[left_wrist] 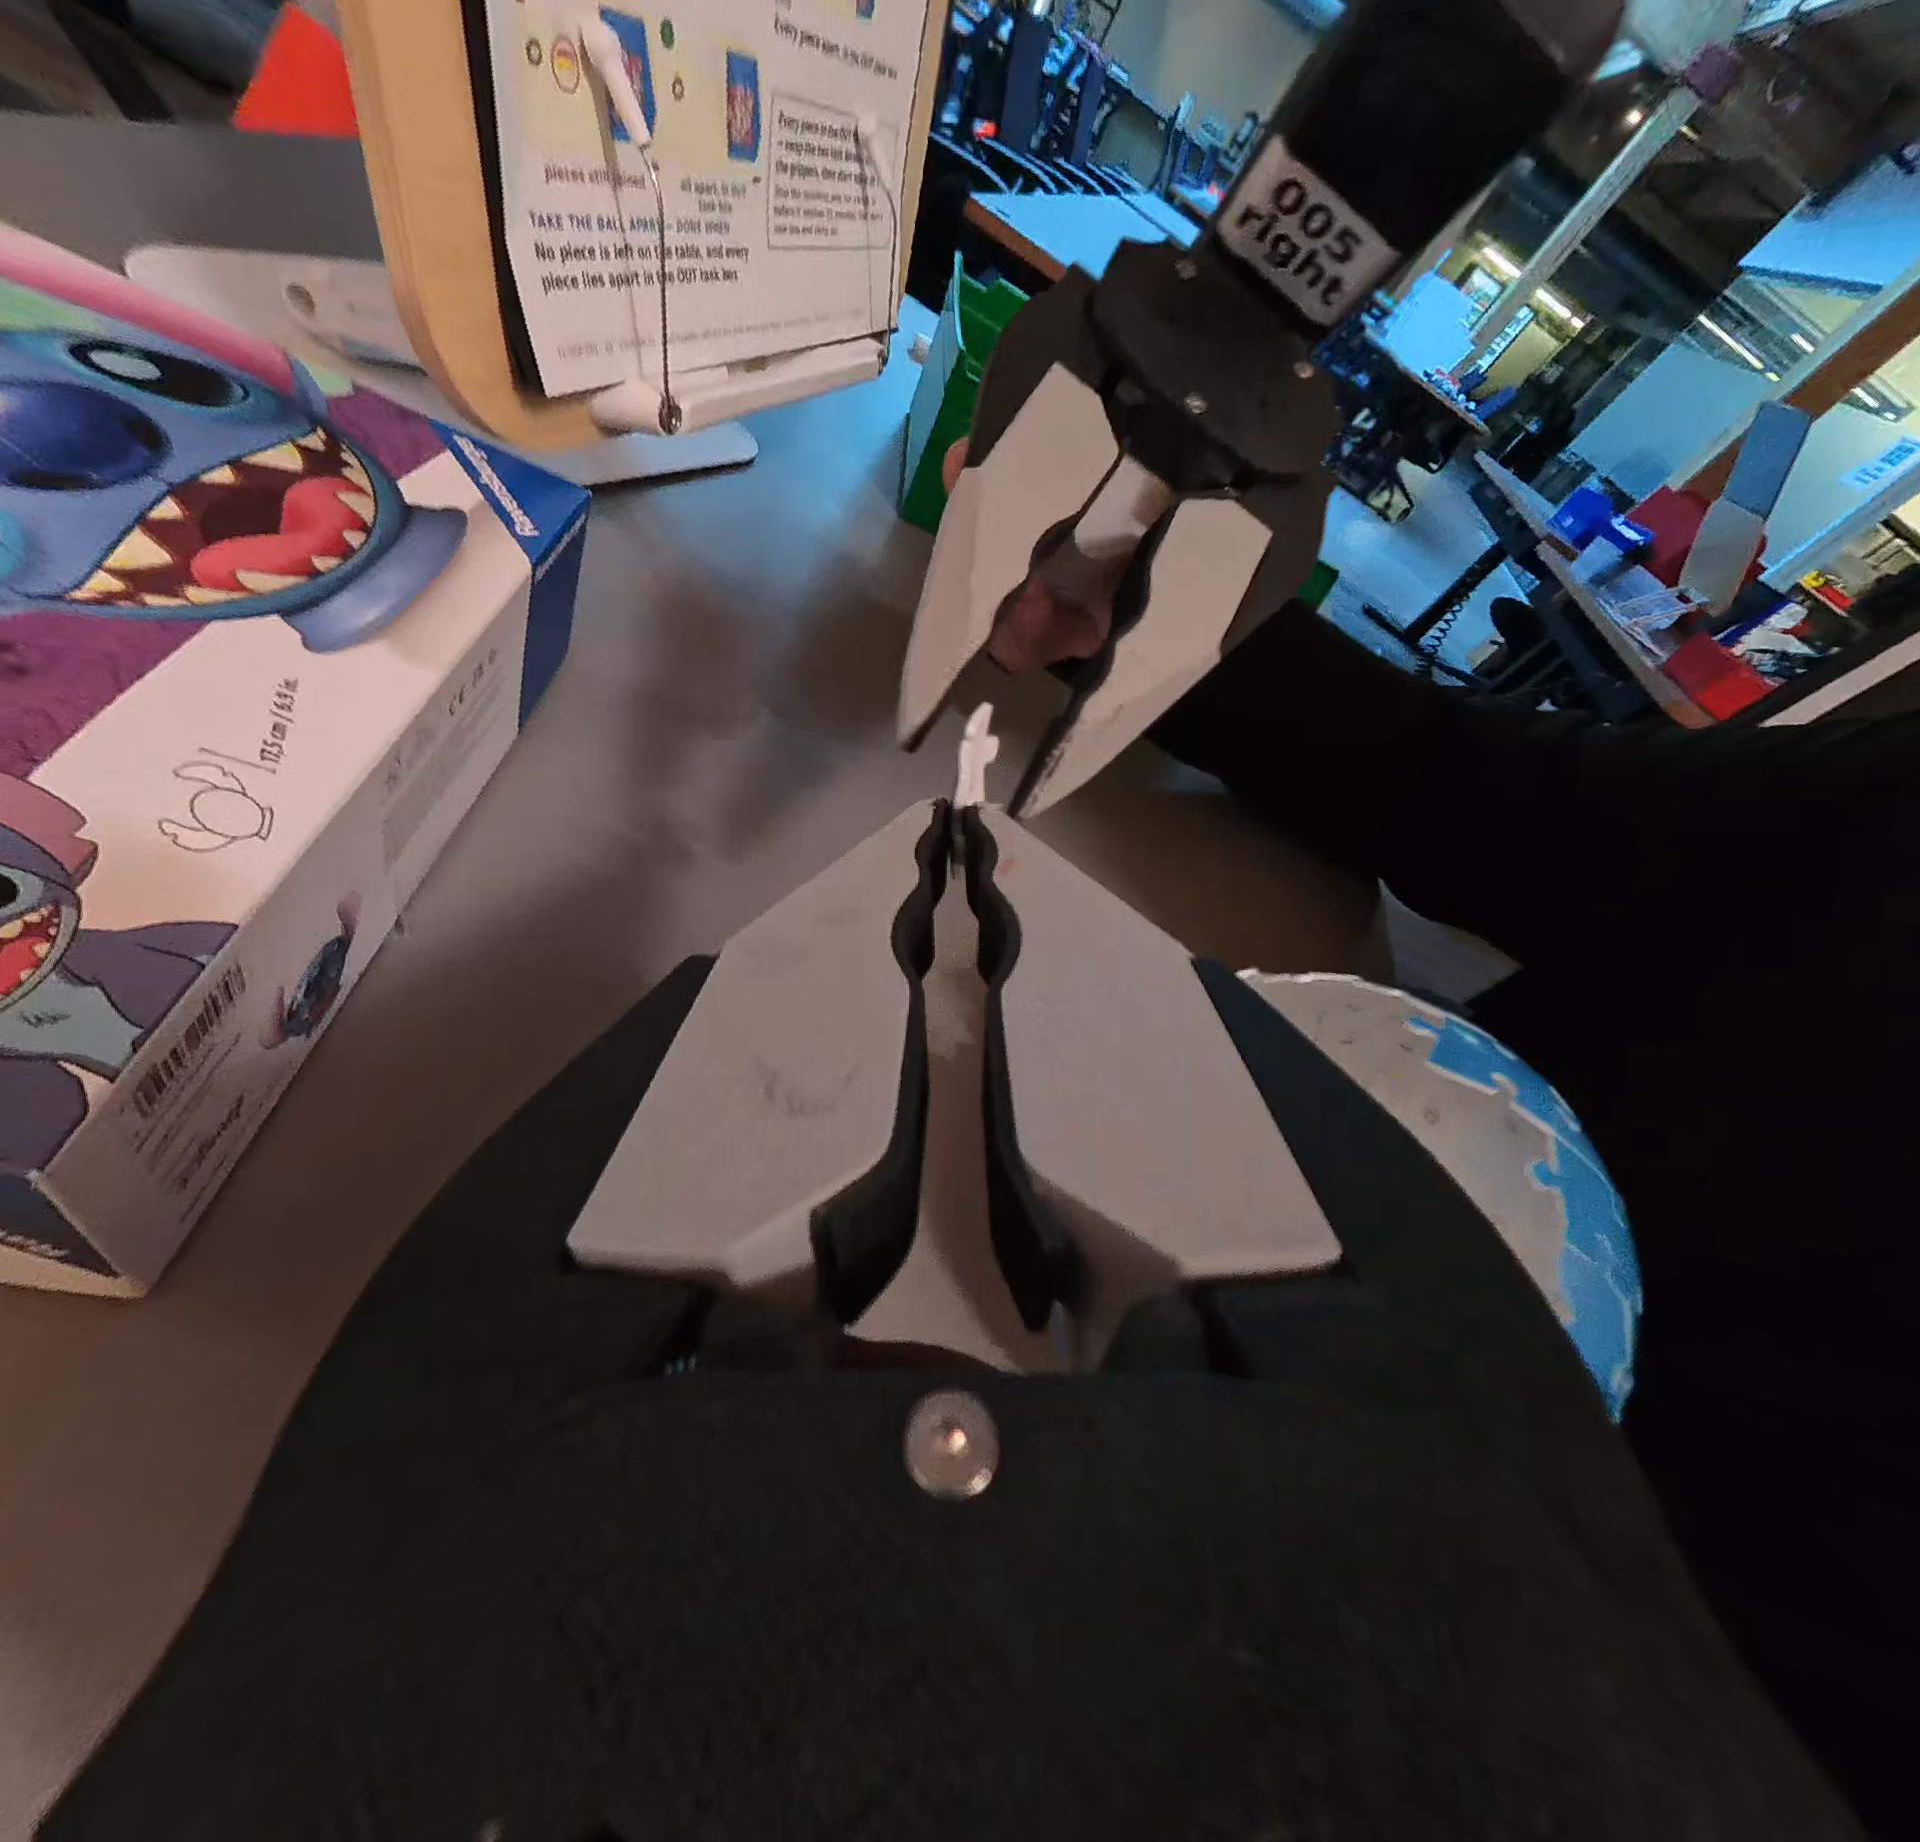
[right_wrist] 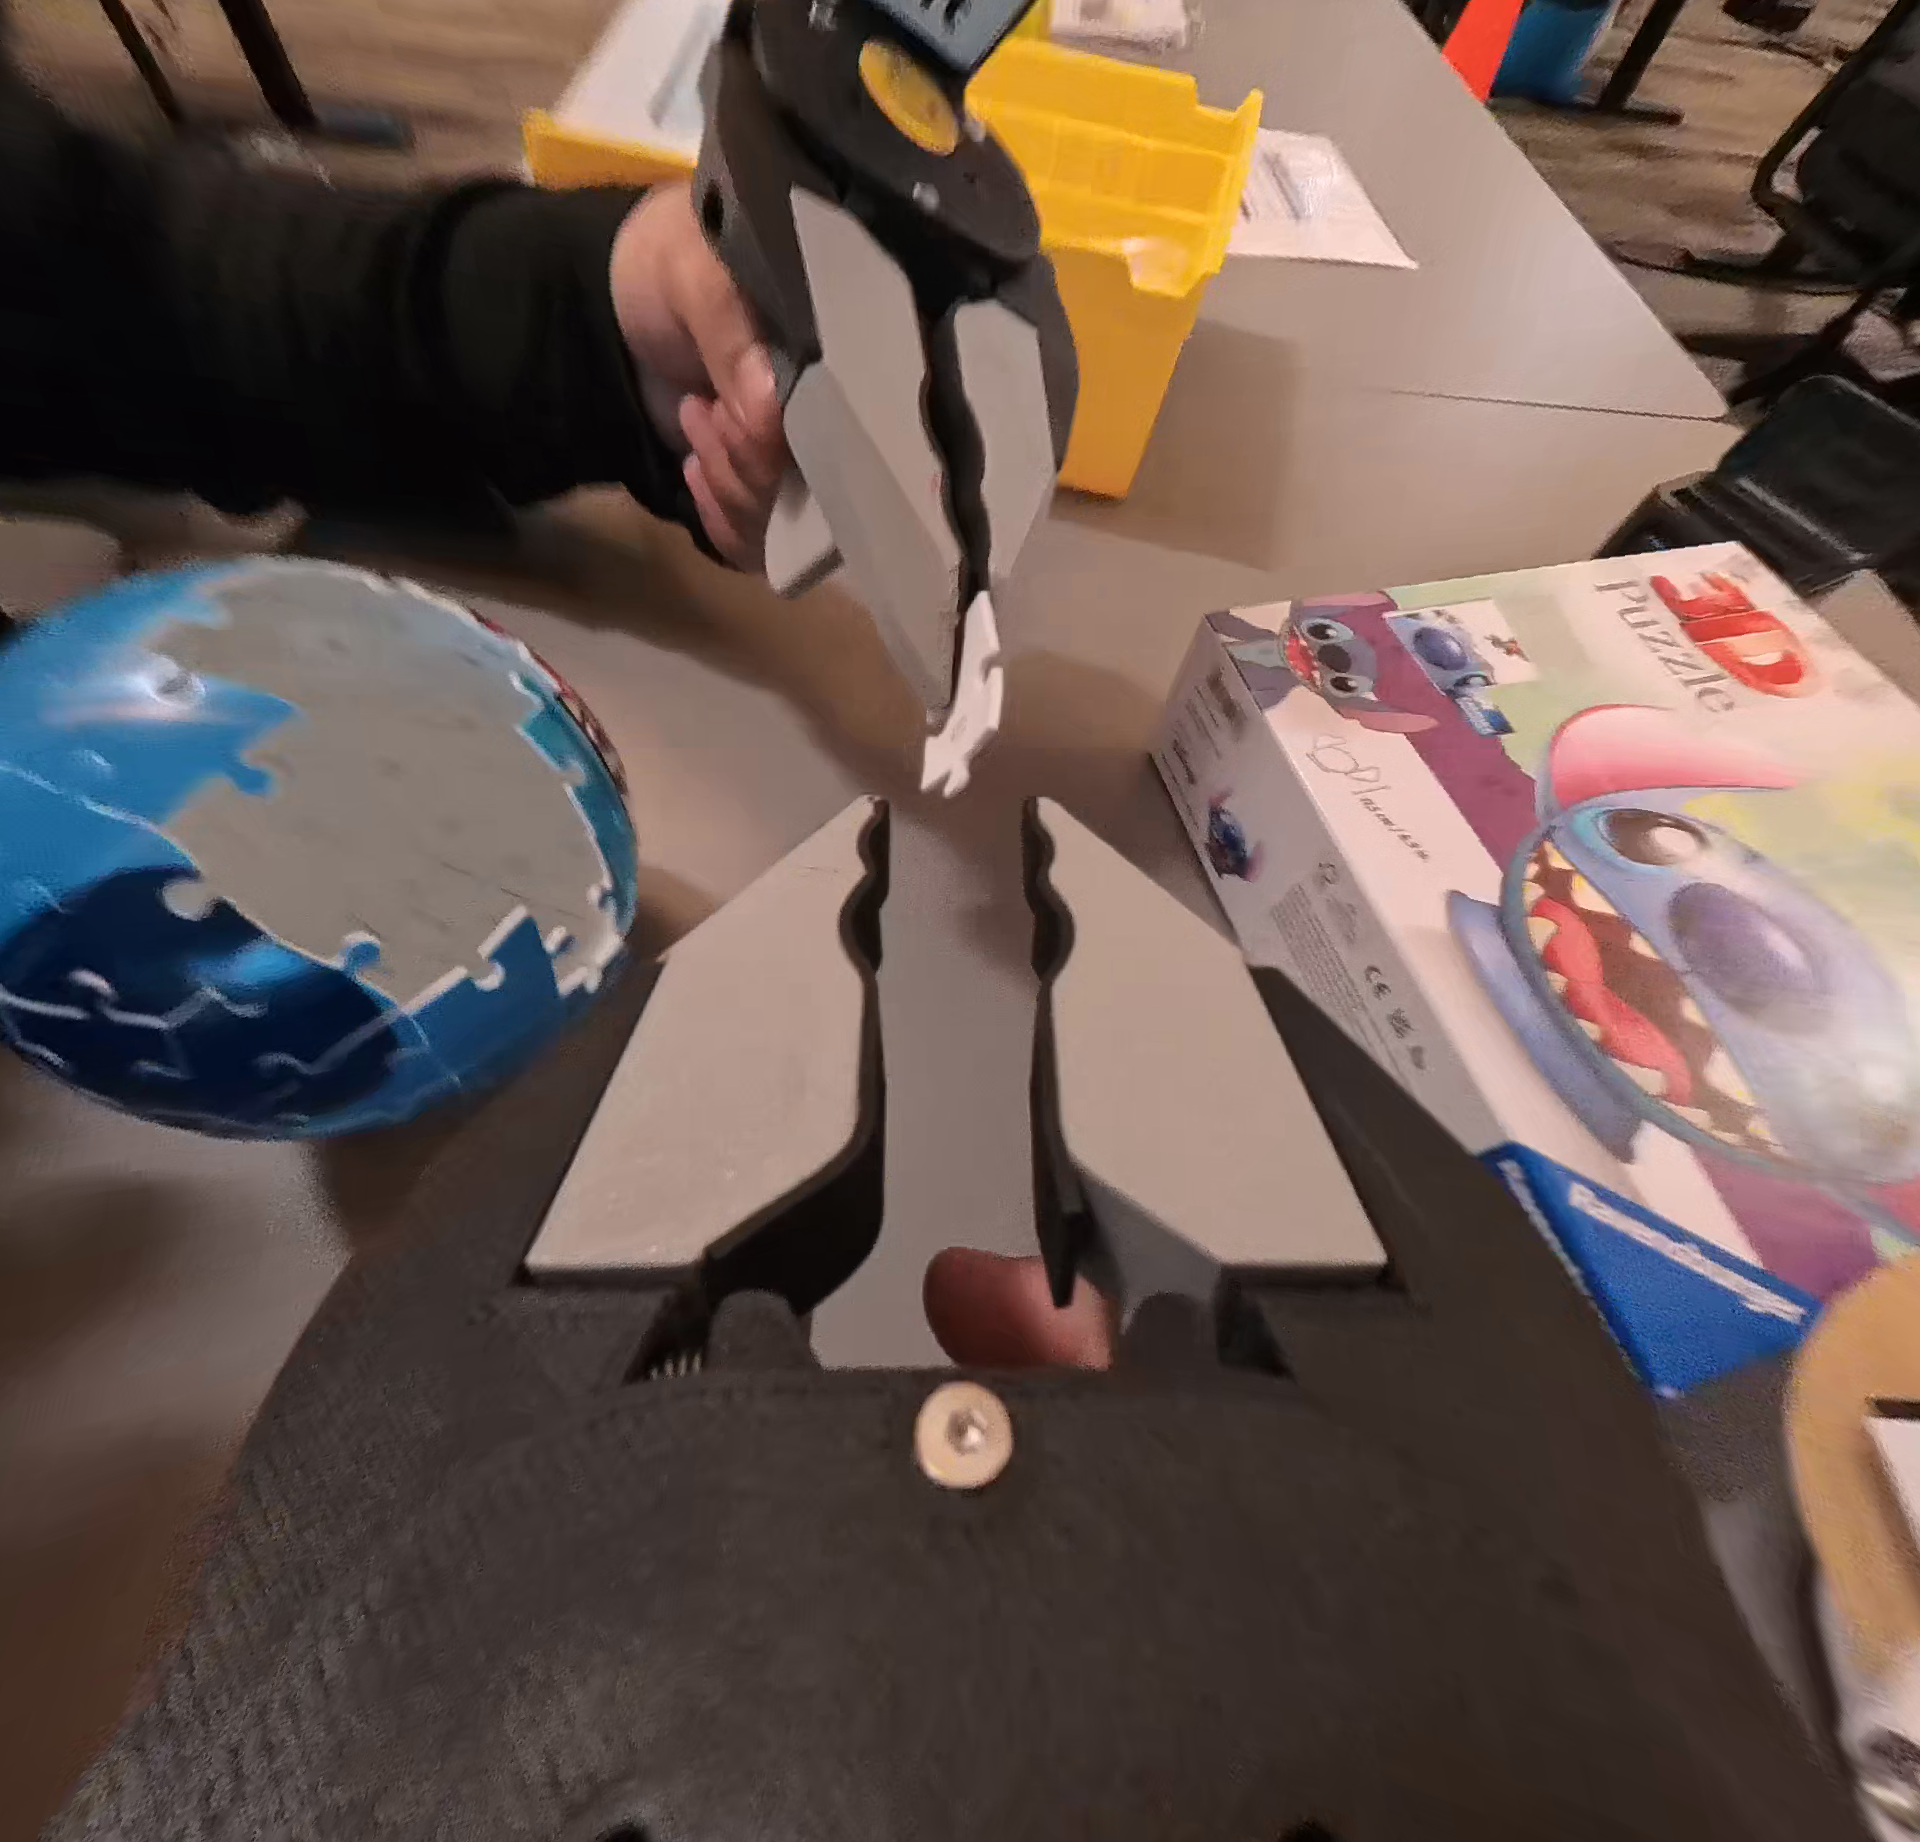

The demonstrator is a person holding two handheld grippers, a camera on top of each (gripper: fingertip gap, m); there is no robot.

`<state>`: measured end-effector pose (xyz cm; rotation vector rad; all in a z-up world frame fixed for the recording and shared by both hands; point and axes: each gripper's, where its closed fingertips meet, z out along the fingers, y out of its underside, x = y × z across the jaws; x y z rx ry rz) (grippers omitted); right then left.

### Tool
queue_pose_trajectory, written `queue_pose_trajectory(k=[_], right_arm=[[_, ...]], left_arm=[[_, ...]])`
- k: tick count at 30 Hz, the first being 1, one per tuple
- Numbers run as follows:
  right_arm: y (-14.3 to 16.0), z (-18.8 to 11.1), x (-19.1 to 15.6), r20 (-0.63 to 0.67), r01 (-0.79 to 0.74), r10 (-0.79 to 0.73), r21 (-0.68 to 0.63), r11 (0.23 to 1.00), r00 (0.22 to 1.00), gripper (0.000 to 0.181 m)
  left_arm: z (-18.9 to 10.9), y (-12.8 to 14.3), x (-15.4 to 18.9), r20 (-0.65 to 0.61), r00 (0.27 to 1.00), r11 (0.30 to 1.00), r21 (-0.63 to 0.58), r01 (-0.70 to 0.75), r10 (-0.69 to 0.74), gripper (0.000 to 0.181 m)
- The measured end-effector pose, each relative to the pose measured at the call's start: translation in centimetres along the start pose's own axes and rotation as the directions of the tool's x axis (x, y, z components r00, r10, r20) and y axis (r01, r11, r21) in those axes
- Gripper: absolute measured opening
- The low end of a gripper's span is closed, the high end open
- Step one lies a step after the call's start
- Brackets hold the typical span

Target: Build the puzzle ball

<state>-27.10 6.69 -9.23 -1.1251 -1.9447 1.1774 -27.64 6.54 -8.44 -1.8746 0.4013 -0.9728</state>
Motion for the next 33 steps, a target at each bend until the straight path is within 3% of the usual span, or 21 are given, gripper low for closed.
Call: queue_pose_trajectory(k=[5, 15, 20, 27, 33], right_arm=[[-1.5, 0.2, -0.4, 0.064, -0.131, 0.127, 0.06, 0.989, 0.99, 0.001], [-3.6, 1.0, -1.3, 0.014, -0.13, 0.13, -0.004, 0.992, 0.991, 0.0], [-3.2, 2.1, -1.1, -0.008, -0.14, 0.14, -0.044, 0.989, 0.99, 0.001], [-3.5, 0.2, -0.8, 0.015, -0.198, 0.198, -0.015, 0.98, 0.98, 0.008], [-2.3, 1.2, -1.5, 0.029, -0.208, 0.211, -0.08, 0.975, 0.977, 0.007]], left_arm=[[-0.2, 0.2, 0.7, 0.007, 1.0, 1.0, 0.028, -0.01, 0.009, 0.0], [-0.5, 1.0, 1.8, -0.053, 0.999, 1.0, 0.016, 0.007, -0.006, 0.0], [-0.1, 2.0, 1.1, -0.009, 1.0, 0.999, -0.028, -0.023, 0.023, 0.0], [0.1, 2.0, 1.0, 0.006, 0.999, 0.999, -0.029, -0.035, 0.035, 0.0], [0.2, 1.8, 1.5, -0.016, 0.999, 0.999, -0.009, -0.039, 0.039, 0.0]])
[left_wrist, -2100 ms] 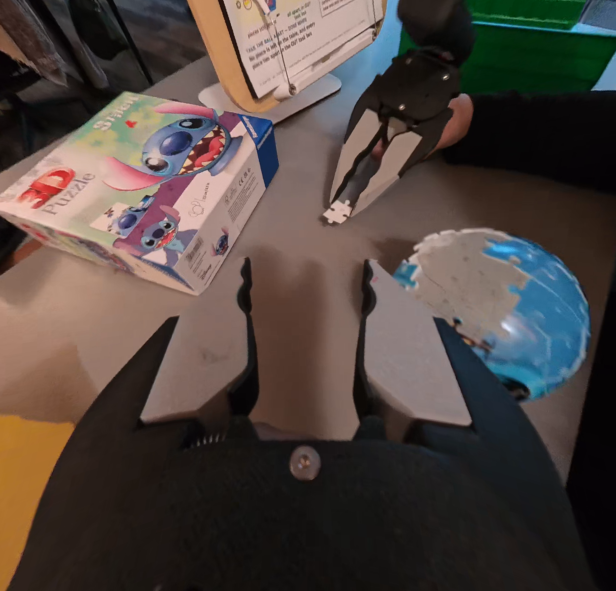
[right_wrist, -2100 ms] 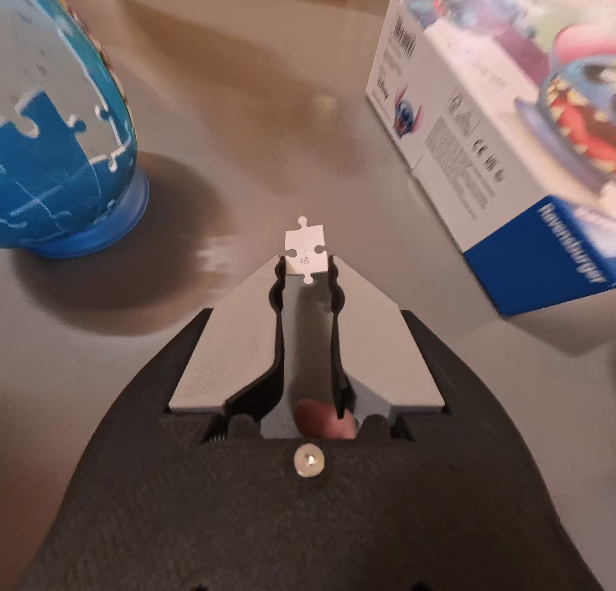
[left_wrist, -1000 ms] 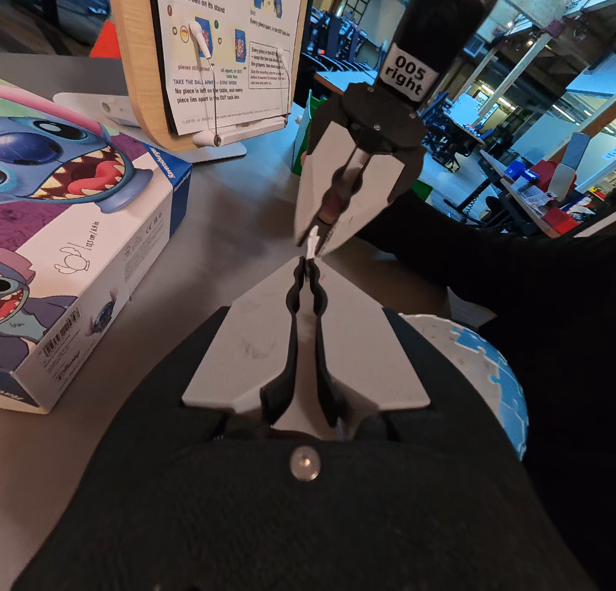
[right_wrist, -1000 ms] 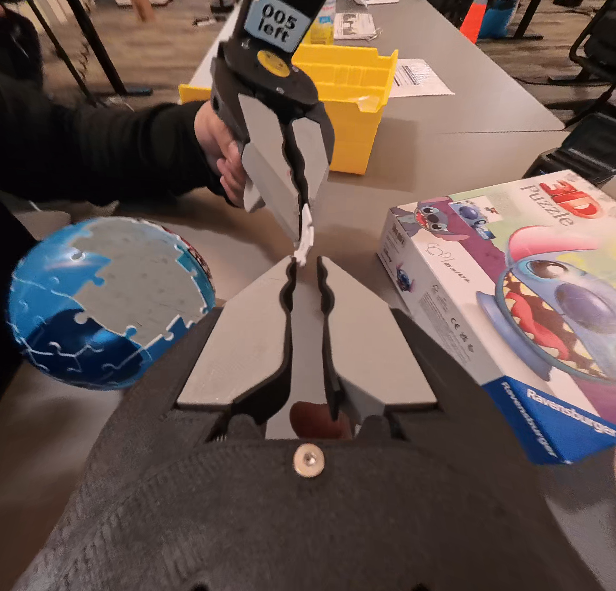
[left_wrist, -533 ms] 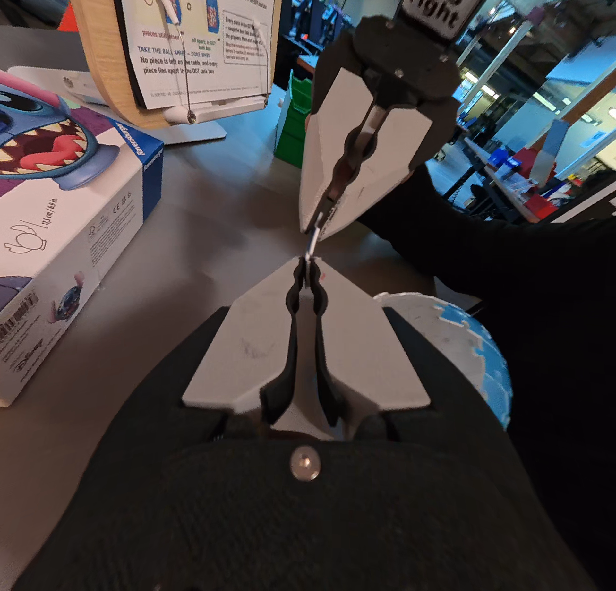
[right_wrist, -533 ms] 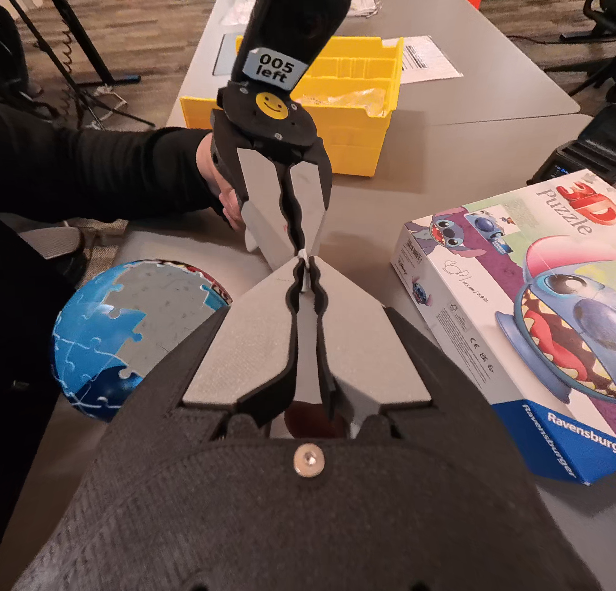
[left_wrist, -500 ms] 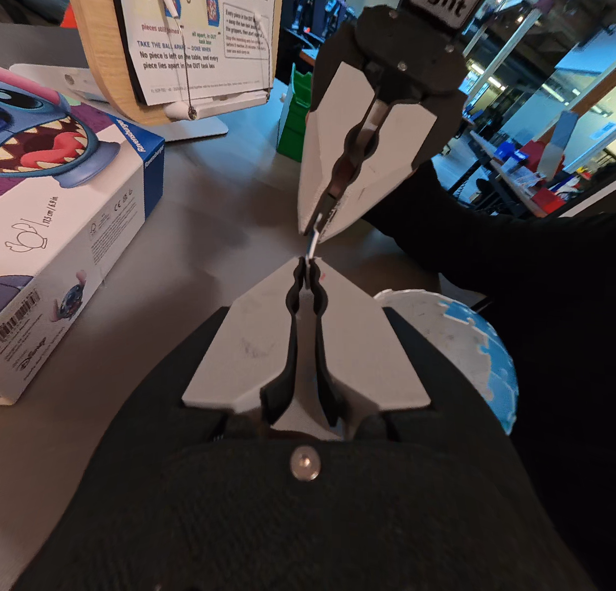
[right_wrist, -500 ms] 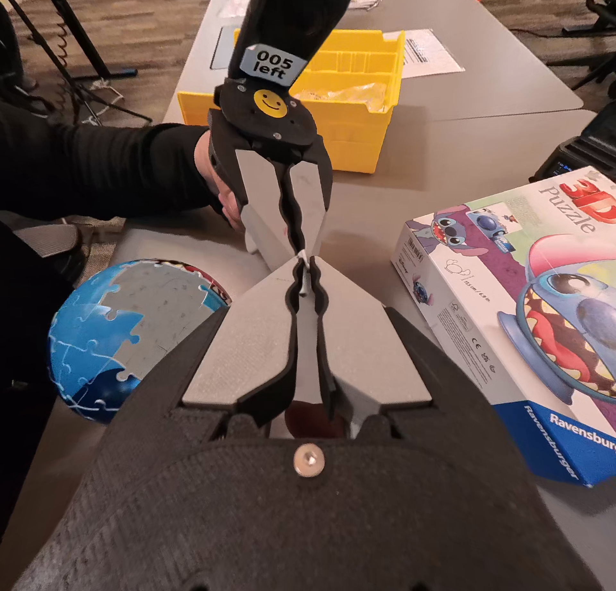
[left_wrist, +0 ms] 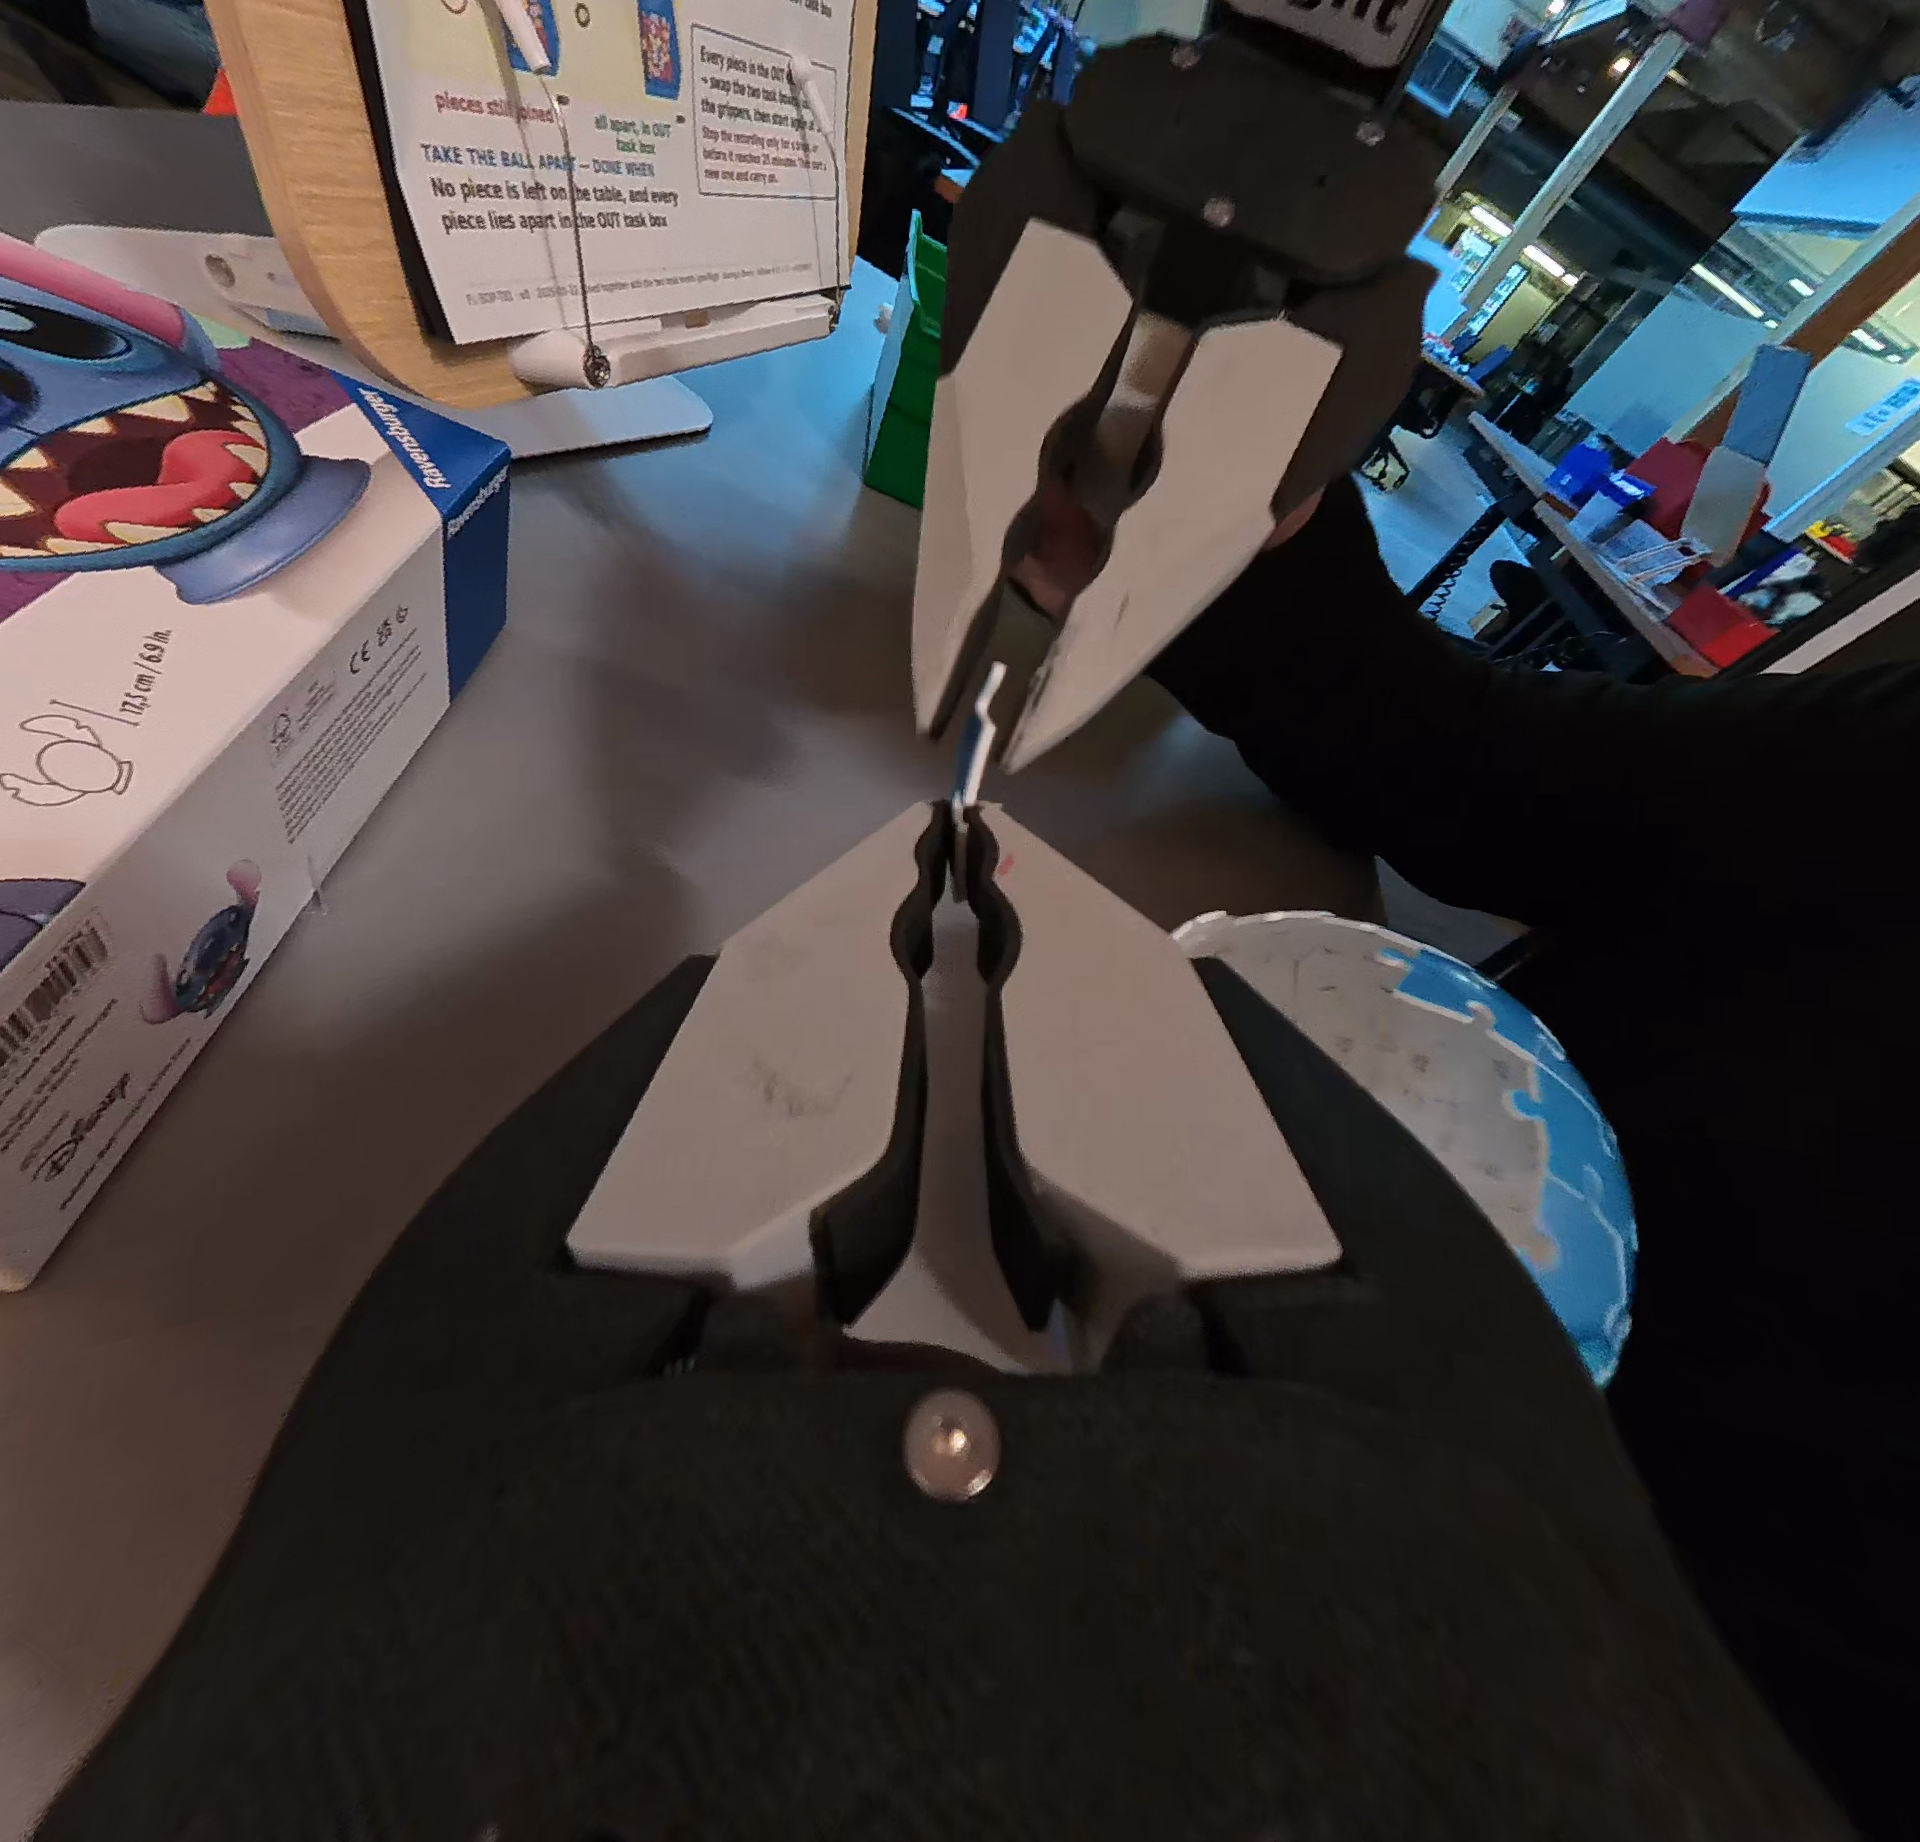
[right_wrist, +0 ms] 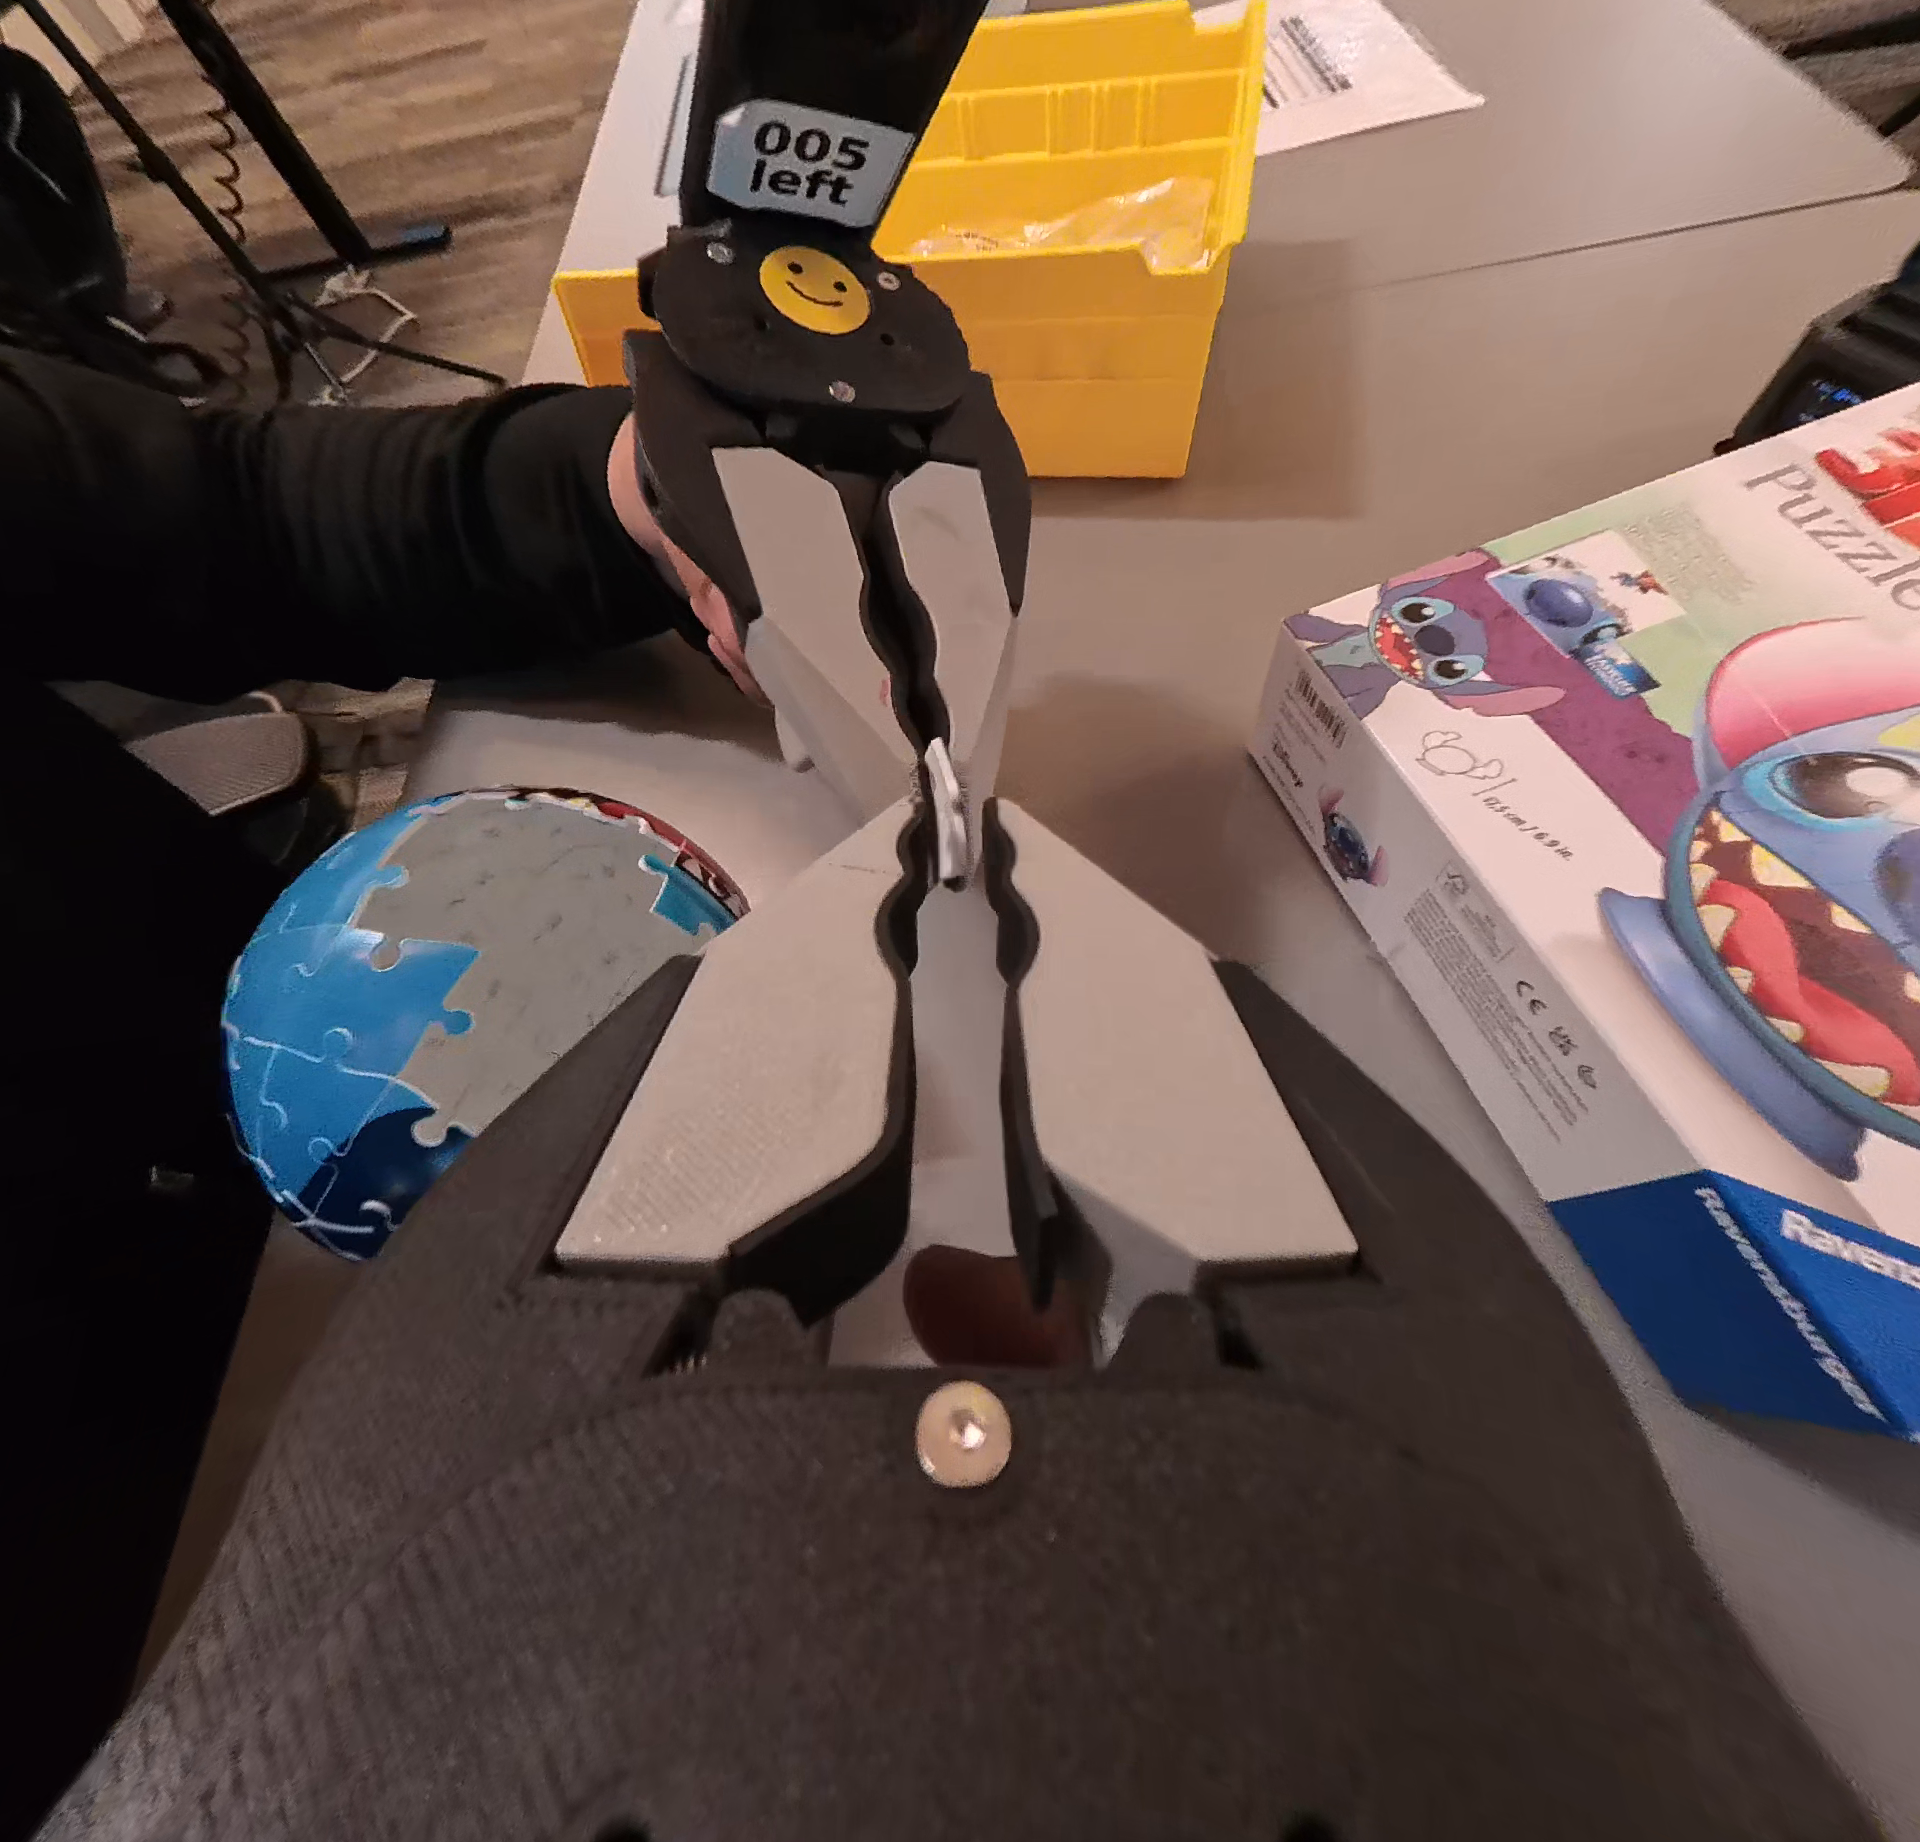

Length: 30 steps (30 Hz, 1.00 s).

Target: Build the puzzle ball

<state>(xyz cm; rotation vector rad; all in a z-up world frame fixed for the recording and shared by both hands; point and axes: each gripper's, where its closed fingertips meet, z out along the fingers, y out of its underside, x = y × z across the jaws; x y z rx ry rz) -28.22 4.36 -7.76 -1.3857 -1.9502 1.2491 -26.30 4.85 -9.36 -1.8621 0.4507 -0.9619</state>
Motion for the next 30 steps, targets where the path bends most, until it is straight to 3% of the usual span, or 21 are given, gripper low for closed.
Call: queue_pose_trajectory(k=[9, 11, 18, 24, 30], right_arm=[[0.6, 0.0, -0.7, -0.07, 0.058, -0.065, -0.104, 0.993, 0.995, 0.0], [0.9, -0.6, -0.9, -0.1, 0.074, -0.089, -0.147, 0.986, 0.991, 0.0], [2.5, -1.3, -4.7, -0.058, 0.032, -0.049, -0.267, 0.963, 0.997, 0.0], [4.6, -0.9, -5.8, -0.081, 0.038, -0.087, -0.477, 0.878, 0.993, 0.0], [5.8, -0.1, -6.2, -0.071, 0.051, -0.118, -0.604, 0.795, 0.99, 0.0]], left_arm=[[-0.2, 0.5, 0.4, -0.002, 1.0, 0.999, -0.046, -0.026, 0.025, 0.003], [-0.6, 0.6, 0.1, 0.028, 0.998, 0.996, -0.069, -0.053, 0.055, 0.012], [-1.4, 1.1, -0.2, 0.07, 0.992, 0.986, -0.136, -0.093, 0.103, 0.024], [-1.3, 2.1, 0.9, -0.02, 1.0, 0.982, -0.187, -0.025, 0.021, 0.029], [-2.1, 2.3, 1.7, -0.023, 0.999, 0.977, -0.21, -0.037, 0.032, 0.037]])
